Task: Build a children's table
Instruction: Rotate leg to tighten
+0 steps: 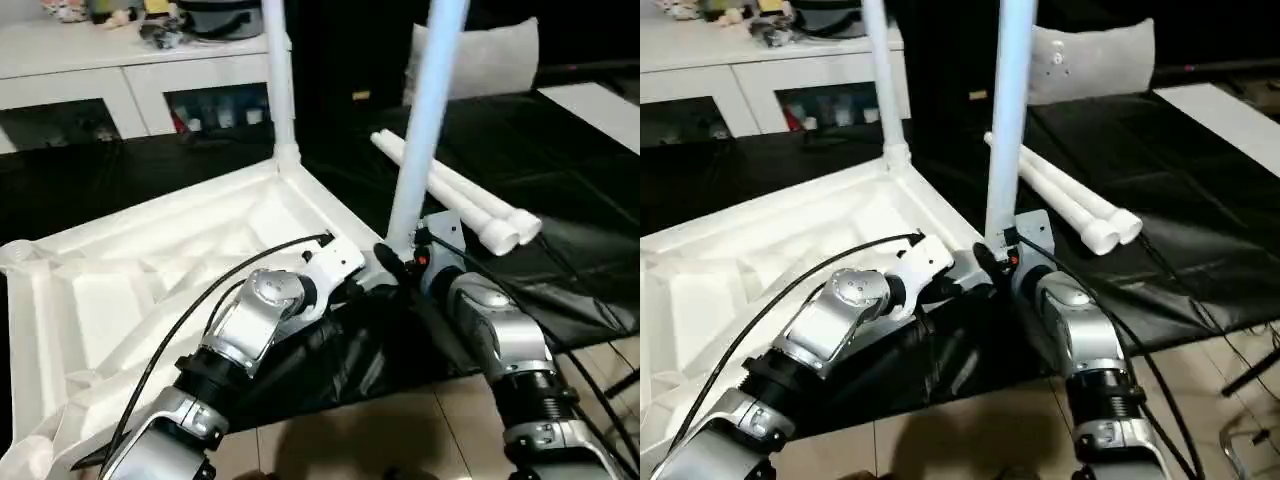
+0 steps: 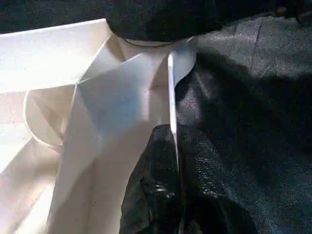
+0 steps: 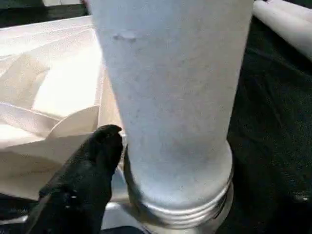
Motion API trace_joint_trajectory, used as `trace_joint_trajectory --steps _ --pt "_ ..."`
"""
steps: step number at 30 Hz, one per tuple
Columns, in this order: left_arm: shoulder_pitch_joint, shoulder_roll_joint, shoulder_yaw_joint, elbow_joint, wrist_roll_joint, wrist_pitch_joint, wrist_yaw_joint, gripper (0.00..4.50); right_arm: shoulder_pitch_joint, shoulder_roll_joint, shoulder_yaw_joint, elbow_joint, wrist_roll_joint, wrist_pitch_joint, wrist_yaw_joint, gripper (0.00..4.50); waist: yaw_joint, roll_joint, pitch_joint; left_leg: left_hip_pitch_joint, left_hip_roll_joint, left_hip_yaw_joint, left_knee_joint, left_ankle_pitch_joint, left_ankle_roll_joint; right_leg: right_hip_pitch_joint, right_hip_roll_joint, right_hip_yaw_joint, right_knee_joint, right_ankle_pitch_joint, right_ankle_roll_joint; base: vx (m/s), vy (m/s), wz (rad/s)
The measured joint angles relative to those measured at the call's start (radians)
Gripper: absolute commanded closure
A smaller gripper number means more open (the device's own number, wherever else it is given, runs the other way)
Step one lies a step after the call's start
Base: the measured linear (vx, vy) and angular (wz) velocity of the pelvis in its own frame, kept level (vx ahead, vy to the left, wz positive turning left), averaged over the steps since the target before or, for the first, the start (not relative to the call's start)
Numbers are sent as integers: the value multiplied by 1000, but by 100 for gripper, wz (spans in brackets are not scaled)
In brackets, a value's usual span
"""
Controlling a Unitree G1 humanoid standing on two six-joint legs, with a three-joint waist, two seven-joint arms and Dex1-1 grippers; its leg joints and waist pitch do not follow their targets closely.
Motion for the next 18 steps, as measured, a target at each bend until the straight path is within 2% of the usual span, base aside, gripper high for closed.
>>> trace_joint_trajectory --steps 1,2,3,4,5,7,8,11,14,18 --pt "1 3 -2 -2 0 -3 0 450 1 -4 1 -2 1 -3 10 64 5 -13 2 6 -6 6 4 -8 -10 -12 0 22 7 12 10 41 -98 16" --pt "3 8 -5 -4 1 -7 0 450 2 -16 8 -3 3 -7 28 50 20 -18 5 6 -9 -12 50 -45 -2 -18 -2 23 7 15 16 41 -98 16" --pt "3 19 -6 -6 0 -16 -5 450 5 -21 10 -6 7 -17 41 43 33 -7 2 8 -16 -52 73 -48 10 -18 -1 15 7 17 19 77 -15 -32" --pt "-1 27 -7 -8 -1 -27 -8 450 18 -33 9 -19 18 -32 55 43 38 4 -3 2 -19 -77 64 -35 -15 -22 0 -4 5 22 21 97 23 -26" --pt "-2 32 -8 -10 -1 -47 -12 450 39 -49 7 -31 27 -47 82 21 35 4 -8 -6 -20 -78 51 -29 -20 -30 4 0 -7 36 13 97 23 -26" --pt "-2 49 -15 -11 -3 -80 -27 450 52 -80 7 -35 34 -61 130 5 34 -3 -10 -10 -16 -73 48 -25 -19 -31 13 9 -29 88 -24 0 0 0" --pt "-2 69 -15 -8 -4 -98 -43 450 62 -104 13 -43 36 -74 172 1 31 -5 -10 -12 -16 -67 48 -26 -19 -29 15 16 -38 116 -27 0 0 0" --pt "-2 114 -14 -3 -4 -135 -77 450 74 -156 31 -54 41 -105 258 1 25 -5 -10 -6 -15 -64 41 -26 -19 -30 15 18 -38 110 -13 0 0 0" --pt "-2 162 -26 1 -10 -194 -138 450 74 -230 30 -54 58 -136 349 1 19 -5 -10 -6 -14 -63 34 -26 -19 -31 16 18 -38 108 -9 0 0 0" --pt "1 230 -45 5 -21 -288 -246 450 72 -328 34 -53 62 -191 460 1 22 -6 -10 -9 -10 -62 32 -26 -19 -31 18 16 -37 109 -7 0 0 0"
